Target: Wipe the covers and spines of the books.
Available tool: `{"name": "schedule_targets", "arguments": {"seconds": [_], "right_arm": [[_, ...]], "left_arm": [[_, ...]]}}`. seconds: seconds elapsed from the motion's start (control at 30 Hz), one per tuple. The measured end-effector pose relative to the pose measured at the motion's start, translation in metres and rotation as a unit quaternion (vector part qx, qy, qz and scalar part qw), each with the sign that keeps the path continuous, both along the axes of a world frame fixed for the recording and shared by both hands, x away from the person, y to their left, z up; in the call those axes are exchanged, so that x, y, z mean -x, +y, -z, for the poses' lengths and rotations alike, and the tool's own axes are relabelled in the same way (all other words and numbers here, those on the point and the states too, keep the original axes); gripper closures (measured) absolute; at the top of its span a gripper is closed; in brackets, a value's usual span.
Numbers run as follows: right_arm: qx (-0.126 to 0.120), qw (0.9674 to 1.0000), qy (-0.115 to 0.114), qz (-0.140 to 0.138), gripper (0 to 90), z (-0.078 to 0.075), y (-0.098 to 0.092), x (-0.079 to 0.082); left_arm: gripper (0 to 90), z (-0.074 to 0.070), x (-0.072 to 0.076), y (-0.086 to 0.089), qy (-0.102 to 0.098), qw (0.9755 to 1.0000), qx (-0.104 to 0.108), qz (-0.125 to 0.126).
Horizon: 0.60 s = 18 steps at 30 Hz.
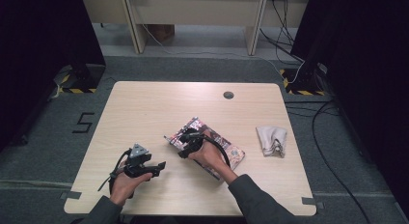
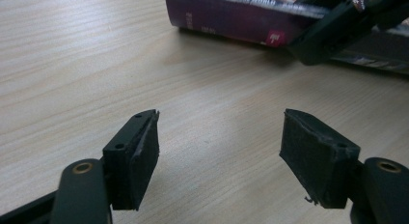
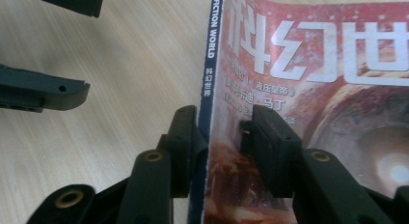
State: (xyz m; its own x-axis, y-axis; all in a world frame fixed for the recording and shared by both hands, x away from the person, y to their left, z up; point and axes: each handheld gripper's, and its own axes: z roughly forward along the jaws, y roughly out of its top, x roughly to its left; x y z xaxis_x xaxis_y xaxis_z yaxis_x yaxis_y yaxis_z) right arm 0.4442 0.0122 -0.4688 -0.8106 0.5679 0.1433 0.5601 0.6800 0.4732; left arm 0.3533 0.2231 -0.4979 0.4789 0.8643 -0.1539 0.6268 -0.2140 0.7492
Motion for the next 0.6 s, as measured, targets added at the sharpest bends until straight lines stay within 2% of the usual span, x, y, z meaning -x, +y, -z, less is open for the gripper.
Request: {"name": "schedule_targets", "arguments": {"seconds": [0.1,0.13,0.23,0.27,0.37,0.43,0.53,0.57,0.6], "right_arm": [[0.006,0.9999,-0.007,-0.007,59.1,0.003,0.003,0.003],[0.005,1.0,-0.003,-0.004,58.4,0.004,0.003,0.004],[-0.01,0.9999,0.001,-0.008,52.2,0.006,0.001,0.003],[-0.017,0.9997,0.014,-0.008,51.1,0.007,0.0,0.004],[-0.022,0.9995,0.01,-0.018,49.1,0.01,0.0,0.004],[-0.027,0.9993,0.021,-0.016,48.9,0.011,0.0,0.006],[-0.021,0.9996,0.003,-0.02,47.6,0.012,-0.004,0.006],[-0.028,0.9994,0.01,-0.014,46.9,0.012,-0.007,0.007],[-0.032,0.9993,0.008,-0.017,46.3,0.012,-0.009,0.007]], "left_arm": [[29.3,0.0,0.0,0.001,0.0,1.0,0.0,-0.001],[29.3,0.0,0.0,0.001,0.0,1.0,0.0,-0.001],[29.3,0.0,-0.001,0.001,-0.001,1.0,0.003,-0.003],[29.3,0.0,-0.001,0.002,-0.002,1.0,0.003,-0.004],[29.3,0.0,-0.001,0.003,0.001,1.0,0.001,-0.006],[29.3,0.0,-0.001,0.002,0.0,1.0,0.001,-0.005],[29.3,0.0,-0.001,0.001,0.0,1.0,0.002,-0.005],[29.3,0.0,-0.001,0.001,0.0,1.0,0.002,-0.003],[29.3,0.0,-0.001,0.001,0.002,1.0,0.002,-0.002]]}}
